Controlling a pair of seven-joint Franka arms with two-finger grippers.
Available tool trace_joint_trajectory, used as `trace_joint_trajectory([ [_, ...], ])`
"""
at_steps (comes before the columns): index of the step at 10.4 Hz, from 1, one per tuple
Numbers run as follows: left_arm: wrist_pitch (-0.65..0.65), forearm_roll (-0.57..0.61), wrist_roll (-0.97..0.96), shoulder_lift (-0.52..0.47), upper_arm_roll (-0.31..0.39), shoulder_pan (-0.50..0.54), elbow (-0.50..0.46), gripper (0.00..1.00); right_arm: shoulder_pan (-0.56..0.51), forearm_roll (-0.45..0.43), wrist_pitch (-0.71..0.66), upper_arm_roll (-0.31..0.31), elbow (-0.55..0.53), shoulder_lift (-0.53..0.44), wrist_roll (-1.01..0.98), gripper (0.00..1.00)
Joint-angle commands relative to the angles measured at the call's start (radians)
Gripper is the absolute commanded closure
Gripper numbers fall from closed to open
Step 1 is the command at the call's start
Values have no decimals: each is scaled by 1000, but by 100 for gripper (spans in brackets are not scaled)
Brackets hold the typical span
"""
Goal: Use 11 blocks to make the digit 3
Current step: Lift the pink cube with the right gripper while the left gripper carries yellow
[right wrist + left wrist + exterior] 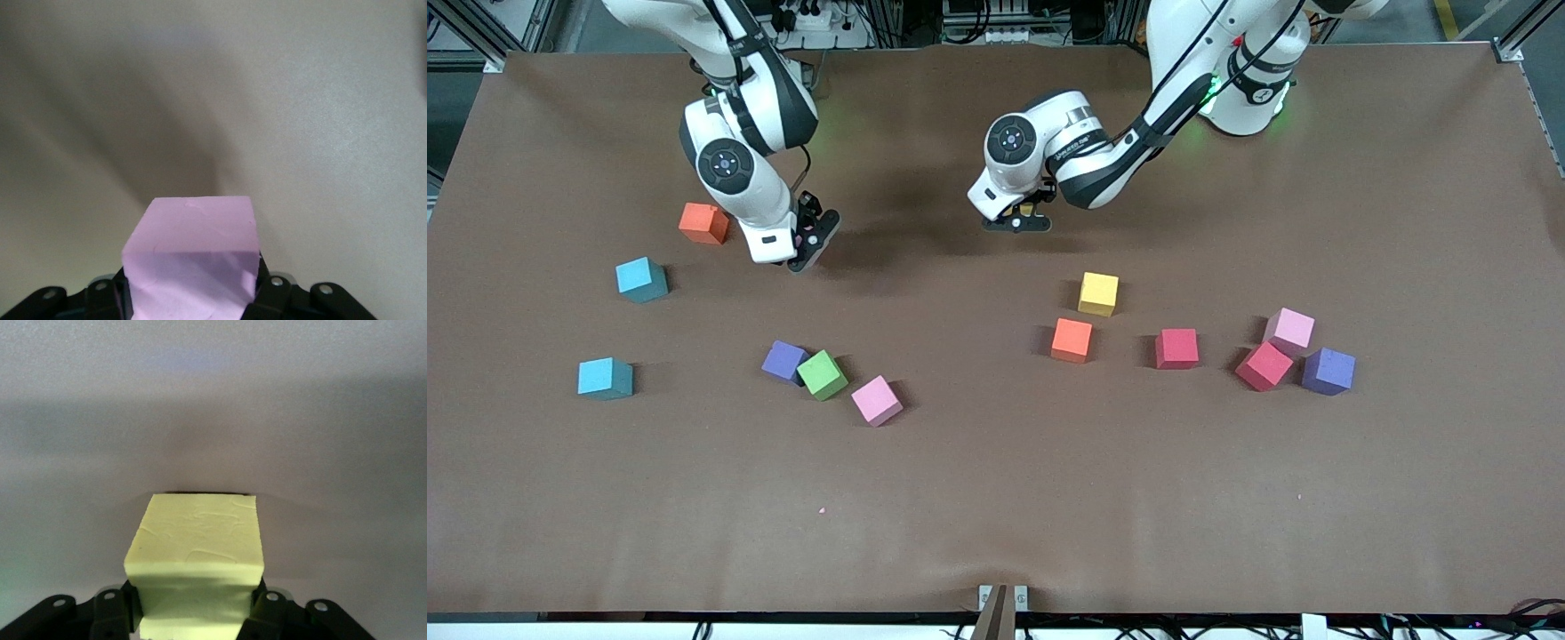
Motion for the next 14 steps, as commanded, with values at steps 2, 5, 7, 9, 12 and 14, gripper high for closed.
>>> trace_joint_trajectory([
  [2, 14, 33, -24, 20, 3, -8, 25, 46, 14, 5, -9, 6, 10, -19, -81, 69],
  [5, 16, 31, -65, 20, 3, -4, 26, 0, 50, -6, 54, 9, 18, -13, -221, 68],
  [7, 8, 33, -131, -4, 1, 10, 26, 0, 62, -6, 58, 11, 19, -4, -271, 68],
  [9, -55, 31, -194, -73, 1, 42, 25, 0, 97, -5, 57, 12, 32, -4, -383, 69],
  [12, -127, 34, -123, -127, 0, 165, 23, 0, 189, -3, 104, 12, 38, 28, -382, 69],
  [14, -130, 45, 6, -144, 1, 231, 22, 0, 240, 8, 157, 14, 47, 69, -356, 69],
])
